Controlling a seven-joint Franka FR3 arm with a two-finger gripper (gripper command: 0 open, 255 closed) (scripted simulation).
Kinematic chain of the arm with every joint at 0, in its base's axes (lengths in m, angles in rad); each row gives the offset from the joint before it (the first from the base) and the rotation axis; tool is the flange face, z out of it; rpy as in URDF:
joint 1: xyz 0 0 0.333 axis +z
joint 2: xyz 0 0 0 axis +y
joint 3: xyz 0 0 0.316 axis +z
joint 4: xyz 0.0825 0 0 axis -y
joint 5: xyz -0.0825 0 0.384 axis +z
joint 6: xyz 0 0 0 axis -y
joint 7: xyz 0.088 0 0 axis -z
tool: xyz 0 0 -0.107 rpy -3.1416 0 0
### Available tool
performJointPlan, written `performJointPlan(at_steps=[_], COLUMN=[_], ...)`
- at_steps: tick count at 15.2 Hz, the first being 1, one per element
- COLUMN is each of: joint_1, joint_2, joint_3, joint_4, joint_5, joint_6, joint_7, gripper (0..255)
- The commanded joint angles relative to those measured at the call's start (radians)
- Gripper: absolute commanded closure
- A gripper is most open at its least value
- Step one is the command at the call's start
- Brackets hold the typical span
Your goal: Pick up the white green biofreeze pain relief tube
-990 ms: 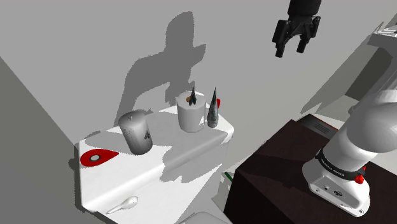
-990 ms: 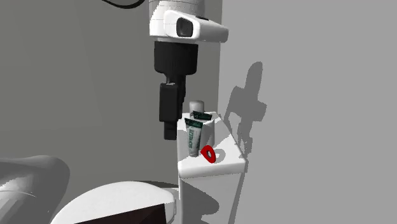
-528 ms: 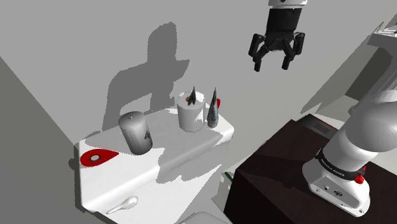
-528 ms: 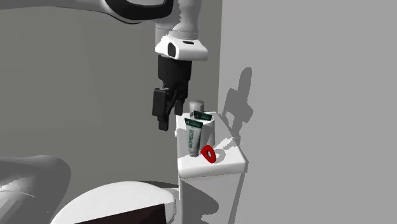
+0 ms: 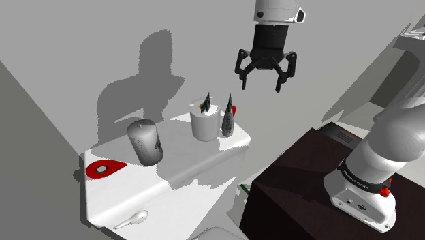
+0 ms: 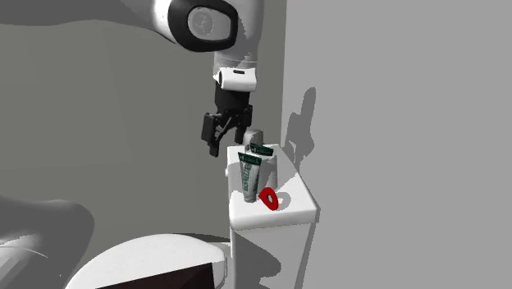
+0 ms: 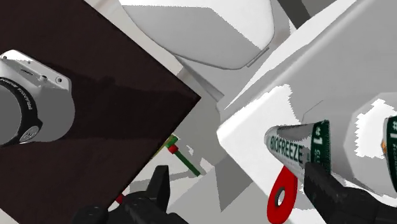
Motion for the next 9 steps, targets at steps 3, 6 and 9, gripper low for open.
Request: performJointPlan(at_steps=[3,6,9], joint_1=[-0.042,-0.075,-0.073], joint_2=[0.115,0.212,0.217], joint_3=[0.101,0.177,0.185], joint_4=[0.069,0.127,0.092], joint_5=[0.040,0.044,0.049], joint_6=[0.081,0.147,0.187], joint_7=[0.201,0.347,0.339], gripper=[0,0,0])
